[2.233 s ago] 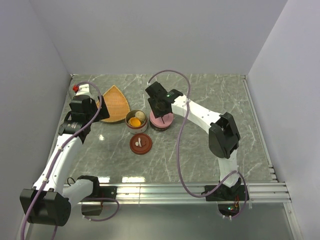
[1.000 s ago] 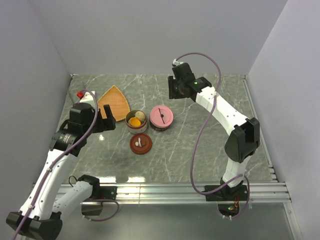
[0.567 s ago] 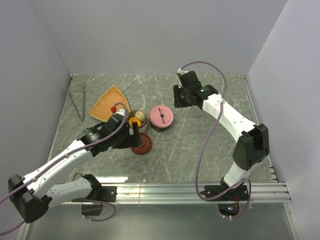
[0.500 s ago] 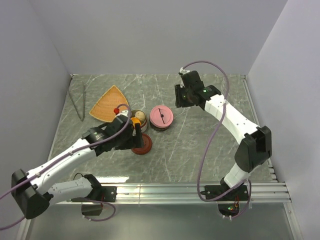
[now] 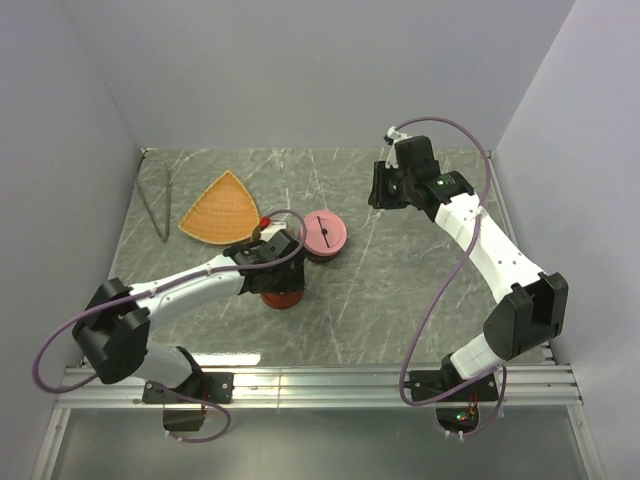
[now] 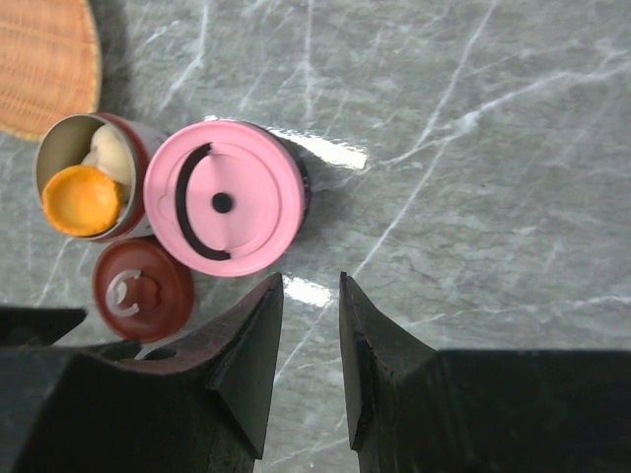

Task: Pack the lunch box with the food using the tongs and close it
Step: Pick up the lid of the lunch box with the left arm

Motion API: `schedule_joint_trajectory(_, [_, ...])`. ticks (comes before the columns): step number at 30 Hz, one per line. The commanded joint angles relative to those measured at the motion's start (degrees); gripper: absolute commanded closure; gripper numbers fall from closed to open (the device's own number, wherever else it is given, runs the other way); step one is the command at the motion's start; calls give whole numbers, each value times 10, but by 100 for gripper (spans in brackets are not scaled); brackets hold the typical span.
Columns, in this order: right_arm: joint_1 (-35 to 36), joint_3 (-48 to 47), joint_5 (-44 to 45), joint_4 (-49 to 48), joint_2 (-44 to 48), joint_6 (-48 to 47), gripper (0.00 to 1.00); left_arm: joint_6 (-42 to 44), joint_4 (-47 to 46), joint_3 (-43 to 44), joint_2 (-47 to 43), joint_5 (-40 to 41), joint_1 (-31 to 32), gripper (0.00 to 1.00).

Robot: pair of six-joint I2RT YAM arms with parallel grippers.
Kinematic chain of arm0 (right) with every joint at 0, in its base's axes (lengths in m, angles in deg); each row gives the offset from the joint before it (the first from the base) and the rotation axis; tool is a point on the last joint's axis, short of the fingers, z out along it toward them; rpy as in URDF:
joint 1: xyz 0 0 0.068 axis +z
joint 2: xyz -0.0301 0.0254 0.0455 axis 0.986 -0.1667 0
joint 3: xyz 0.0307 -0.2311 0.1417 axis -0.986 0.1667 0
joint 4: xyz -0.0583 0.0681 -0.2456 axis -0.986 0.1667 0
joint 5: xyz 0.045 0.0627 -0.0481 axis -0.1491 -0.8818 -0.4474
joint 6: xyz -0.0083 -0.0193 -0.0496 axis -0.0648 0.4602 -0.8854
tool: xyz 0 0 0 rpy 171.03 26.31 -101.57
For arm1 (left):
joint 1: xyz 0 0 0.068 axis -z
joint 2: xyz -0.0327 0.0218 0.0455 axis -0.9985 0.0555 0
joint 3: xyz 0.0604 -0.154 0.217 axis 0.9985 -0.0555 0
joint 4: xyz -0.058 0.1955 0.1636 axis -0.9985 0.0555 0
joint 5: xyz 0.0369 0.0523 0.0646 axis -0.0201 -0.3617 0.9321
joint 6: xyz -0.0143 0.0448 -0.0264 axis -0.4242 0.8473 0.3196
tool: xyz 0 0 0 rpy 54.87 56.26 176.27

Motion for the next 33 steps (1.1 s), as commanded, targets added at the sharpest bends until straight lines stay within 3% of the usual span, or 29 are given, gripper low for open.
schedule_joint_trajectory(1, [1,-5,-41,-19,7,2,63,36,-48,26,35,29,2,21])
schedule_joint_trajectory(9, [0,-26,-75,-22,-19,6,68,35,-56,44,75,48,0,45])
schedule_joint_trajectory(19, [1,-13,-72,-27,2,-4,71,27,-69,18,93,56,-1,52])
schedule_joint_trajectory(26, [0,-7,-68,-26,22,-9,71,11,-78,-6,96,75,-1,73])
schedule_joint_trajectory(33, [-1,2,-68,-28,39,-12,71,-2,-84,-20,87,93,-1,75])
